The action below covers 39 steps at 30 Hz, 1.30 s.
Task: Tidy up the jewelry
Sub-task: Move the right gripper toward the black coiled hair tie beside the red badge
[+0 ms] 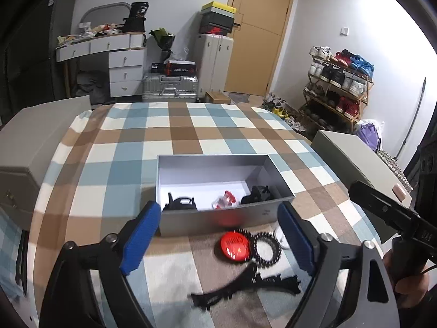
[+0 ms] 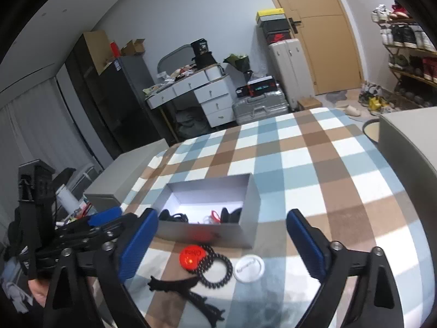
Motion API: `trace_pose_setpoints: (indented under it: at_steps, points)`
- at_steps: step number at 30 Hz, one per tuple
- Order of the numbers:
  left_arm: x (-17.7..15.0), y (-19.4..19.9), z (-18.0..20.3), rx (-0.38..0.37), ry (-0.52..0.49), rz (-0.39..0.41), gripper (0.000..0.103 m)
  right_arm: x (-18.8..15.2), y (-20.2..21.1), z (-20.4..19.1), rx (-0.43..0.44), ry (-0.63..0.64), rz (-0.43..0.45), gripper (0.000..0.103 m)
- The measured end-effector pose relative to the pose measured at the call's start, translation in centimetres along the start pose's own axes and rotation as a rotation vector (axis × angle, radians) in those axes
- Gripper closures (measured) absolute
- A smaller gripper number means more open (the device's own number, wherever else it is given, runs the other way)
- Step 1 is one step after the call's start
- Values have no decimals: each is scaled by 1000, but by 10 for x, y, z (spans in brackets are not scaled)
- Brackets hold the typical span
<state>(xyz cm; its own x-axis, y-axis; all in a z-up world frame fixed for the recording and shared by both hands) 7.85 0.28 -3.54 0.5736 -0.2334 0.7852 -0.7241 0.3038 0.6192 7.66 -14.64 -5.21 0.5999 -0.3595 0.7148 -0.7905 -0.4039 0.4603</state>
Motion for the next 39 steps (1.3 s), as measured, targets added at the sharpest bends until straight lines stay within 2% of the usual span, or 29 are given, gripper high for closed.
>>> trace_pose_setpoints:
  at_steps: [6, 13, 17, 26, 30, 33, 34, 37, 38, 39]
  points:
    - [-21, 9, 2, 24, 27, 8, 2, -24, 4, 8, -25, -7, -45, 4]
    - [-45, 9, 9, -19, 36, 2, 2, -52, 4, 22, -63, -15, -99, 4]
    - [-57, 8, 8, -97, 75, 13, 2, -63, -5, 32, -71, -39, -154, 4]
    - [-72, -1, -7, -99, 128, -22, 2, -64, -35, 26, -66, -44, -210, 4]
    - [-77, -3, -20, -106, 153, -22, 2, -63, -48, 11, -17, -18, -229, 4]
    - [-78, -1, -29, -92, 169, -10, 2, -65, -57, -6, 39, 17, -239, 9]
    - [-79, 0, -32, -71, 171, -7, 2, -64, -58, -8, 54, 10, -233, 15]
    - [-79, 5, -38, -39, 183, 20, 2, -64, -69, -10, 86, -30, -250, 21]
    - [-79, 5, -40, -38, 188, 24, 2, -64, -73, -11, 83, -33, -259, 24]
    - [-79, 5, -42, -38, 192, 27, 2, -65, -78, -11, 79, -31, -277, 31]
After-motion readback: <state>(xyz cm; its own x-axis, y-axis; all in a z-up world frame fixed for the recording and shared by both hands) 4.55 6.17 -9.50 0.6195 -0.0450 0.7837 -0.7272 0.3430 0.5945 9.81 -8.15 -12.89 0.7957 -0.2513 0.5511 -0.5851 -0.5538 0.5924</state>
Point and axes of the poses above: each gripper's, at about its wrist camera, not at the fingertips, and y roughly against the way its jaws point, z to its right, x to its top, the point moved 1 cm from there along -y, roughly the way its jaws point, and after that the axes turned 13 degrees about -y, right-handed, at the moved point
